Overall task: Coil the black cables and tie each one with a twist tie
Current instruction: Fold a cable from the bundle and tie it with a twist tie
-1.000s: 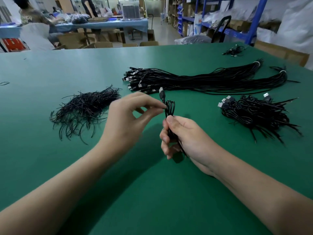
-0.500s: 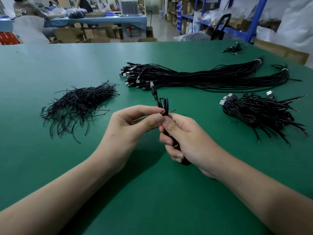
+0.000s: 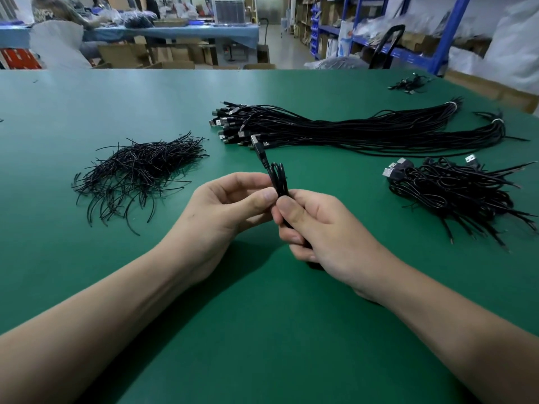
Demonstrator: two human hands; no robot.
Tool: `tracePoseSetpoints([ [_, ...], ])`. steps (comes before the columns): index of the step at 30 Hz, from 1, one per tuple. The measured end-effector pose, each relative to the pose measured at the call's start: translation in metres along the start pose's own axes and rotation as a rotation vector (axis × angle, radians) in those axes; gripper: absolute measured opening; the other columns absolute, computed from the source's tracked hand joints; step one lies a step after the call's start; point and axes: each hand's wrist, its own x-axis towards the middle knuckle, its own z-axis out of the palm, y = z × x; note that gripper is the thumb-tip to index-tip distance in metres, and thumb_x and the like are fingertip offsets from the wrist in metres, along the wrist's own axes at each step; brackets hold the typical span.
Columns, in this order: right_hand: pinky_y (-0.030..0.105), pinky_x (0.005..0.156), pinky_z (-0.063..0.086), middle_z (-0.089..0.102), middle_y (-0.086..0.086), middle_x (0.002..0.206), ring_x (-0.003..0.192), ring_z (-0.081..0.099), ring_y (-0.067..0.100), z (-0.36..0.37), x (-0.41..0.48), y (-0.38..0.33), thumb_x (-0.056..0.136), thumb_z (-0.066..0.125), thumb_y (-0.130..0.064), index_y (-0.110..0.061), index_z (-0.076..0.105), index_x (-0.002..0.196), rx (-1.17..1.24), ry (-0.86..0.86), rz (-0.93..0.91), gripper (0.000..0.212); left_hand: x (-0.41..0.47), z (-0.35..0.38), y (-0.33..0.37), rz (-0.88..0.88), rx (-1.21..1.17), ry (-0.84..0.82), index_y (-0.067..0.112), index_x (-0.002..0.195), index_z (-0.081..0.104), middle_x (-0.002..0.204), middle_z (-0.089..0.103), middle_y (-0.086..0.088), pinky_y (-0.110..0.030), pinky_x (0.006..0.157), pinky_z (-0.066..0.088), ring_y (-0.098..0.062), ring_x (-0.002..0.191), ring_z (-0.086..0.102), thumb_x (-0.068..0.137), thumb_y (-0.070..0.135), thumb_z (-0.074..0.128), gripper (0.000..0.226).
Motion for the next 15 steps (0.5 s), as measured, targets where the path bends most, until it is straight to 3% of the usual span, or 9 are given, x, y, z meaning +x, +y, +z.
tracePoseSetpoints([
  [3, 0.013, 0.042, 0.024, 0.035, -0.007, 0.058, 0.044, 0.03, 0.0, -0.0021, 0.0, 0.0007, 0.108, 0.039, -0.019, -0.007, 0.049, 0.085, -0.045, -0.002, -0.007, 0.029, 0.0001, -0.0013, -0.0017, -0.01, 0.071, 0.014, 0.007, 0.092, 0.076, 0.083, 0.076, -0.01, -0.027, 0.079, 0.06, -0.017, 0.074, 0.072, 0.066, 0.03, 0.079, 0.035],
  [7, 0.014, 0.042, 0.025, 0.037, -0.01, 0.056, 0.044, 0.029, 0.001, -0.0036, 0.0012, 0.003, 0.108, 0.039, -0.019, -0.008, 0.05, 0.083, -0.074, 0.015, -0.028, 0.029, -0.0006, -0.0027, -0.0037, 0.007, 0.199, 0.012, 0.016, 0.08, 0.081, 0.077, 0.075, -0.006, -0.038, 0.087, 0.061, -0.022, 0.079, 0.07, 0.068, 0.044, 0.079, 0.03],
  [11, 0.015, 0.042, 0.026, 0.038, -0.012, 0.055, 0.045, 0.03, 0.001, -0.0047, 0.0012, 0.0045, 0.107, 0.042, -0.019, -0.008, 0.052, 0.083, -0.116, 0.041, -0.047, 0.029, 0.0001, -0.0046, -0.0028, 0.055, 0.255, -0.013, 0.018, 0.088, 0.082, 0.086, 0.078, -0.002, -0.024, 0.074, 0.058, -0.01, 0.081, 0.071, 0.074, 0.039, 0.075, 0.026],
  [15, 0.011, 0.041, 0.028, 0.049, -0.016, 0.052, 0.04, 0.036, -0.001, -0.0056, 0.0003, 0.002, 0.107, 0.042, -0.017, -0.007, 0.055, 0.085, -0.063, 0.008, -0.045, 0.028, 0.0015, -0.0078, -0.0007, 0.103, 0.246, -0.067, 0.01, 0.103, 0.079, 0.079, 0.075, 0.005, -0.026, 0.078, 0.052, -0.007, 0.077, 0.065, 0.077, 0.032, 0.073, 0.034],
])
